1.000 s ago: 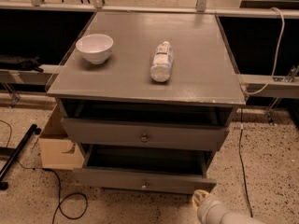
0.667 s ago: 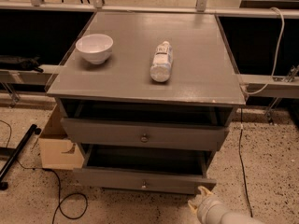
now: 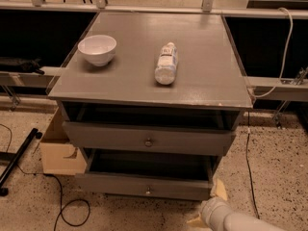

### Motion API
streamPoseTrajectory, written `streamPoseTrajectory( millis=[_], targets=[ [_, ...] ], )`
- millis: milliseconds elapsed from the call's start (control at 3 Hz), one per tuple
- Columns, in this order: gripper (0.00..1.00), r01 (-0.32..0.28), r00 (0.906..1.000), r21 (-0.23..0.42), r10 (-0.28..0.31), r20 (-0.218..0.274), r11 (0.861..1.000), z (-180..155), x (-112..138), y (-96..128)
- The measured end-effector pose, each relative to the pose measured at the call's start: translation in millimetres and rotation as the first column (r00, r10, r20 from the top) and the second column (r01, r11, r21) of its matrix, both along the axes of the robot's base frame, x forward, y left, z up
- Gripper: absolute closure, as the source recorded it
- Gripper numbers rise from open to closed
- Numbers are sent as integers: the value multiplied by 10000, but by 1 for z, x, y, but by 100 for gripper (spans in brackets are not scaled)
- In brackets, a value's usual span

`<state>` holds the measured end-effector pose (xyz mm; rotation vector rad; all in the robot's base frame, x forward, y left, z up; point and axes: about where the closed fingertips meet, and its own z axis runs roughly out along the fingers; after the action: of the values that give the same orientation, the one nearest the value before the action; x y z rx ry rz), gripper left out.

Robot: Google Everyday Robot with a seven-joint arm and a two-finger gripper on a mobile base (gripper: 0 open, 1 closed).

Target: Open middle drawer

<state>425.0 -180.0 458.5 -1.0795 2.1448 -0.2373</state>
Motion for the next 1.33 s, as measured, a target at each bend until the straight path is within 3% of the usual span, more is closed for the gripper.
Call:
streamPoseTrajectory(
  millis=[333, 1000, 1333],
  targets=[
    [0, -426, 9990, -227, 429, 137, 9988, -4, 29, 22],
    [0, -566, 9984, -53, 566, 65, 9984, -6, 30, 21],
    [0, -910, 9958, -4, 910, -41, 9959, -12, 34, 21]
  ],
)
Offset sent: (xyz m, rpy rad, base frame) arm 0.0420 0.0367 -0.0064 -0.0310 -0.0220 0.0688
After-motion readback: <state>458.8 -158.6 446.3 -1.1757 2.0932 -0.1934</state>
